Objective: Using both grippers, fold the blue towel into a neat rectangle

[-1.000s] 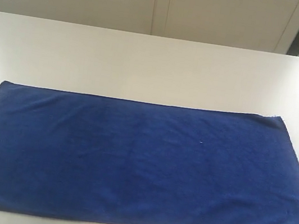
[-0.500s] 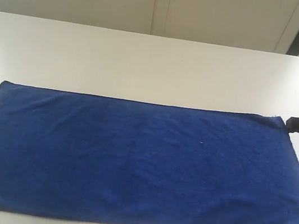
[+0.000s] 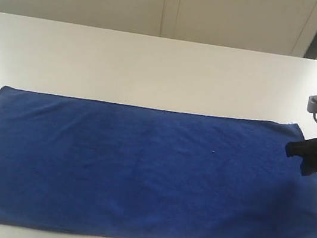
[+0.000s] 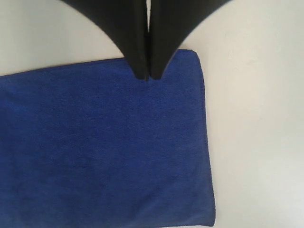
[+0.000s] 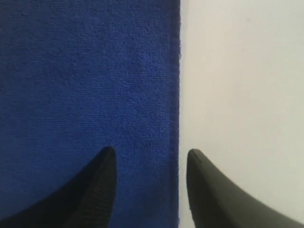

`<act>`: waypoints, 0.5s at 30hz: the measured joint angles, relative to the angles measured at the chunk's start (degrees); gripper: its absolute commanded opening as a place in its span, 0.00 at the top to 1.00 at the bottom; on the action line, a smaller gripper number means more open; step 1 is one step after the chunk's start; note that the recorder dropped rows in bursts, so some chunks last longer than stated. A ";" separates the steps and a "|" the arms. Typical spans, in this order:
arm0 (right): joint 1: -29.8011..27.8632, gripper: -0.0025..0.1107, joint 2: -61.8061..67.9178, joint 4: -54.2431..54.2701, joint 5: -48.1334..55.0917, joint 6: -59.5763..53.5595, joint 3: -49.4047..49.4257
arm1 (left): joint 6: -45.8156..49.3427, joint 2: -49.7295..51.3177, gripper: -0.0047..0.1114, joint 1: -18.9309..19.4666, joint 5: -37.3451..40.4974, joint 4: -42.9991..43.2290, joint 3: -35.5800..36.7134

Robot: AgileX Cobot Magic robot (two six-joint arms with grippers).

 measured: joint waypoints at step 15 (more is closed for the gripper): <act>-0.04 0.51 1.65 2.63 0.60 -5.01 0.00 | 0.09 0.00 0.96 0.00 0.00 0.00 0.00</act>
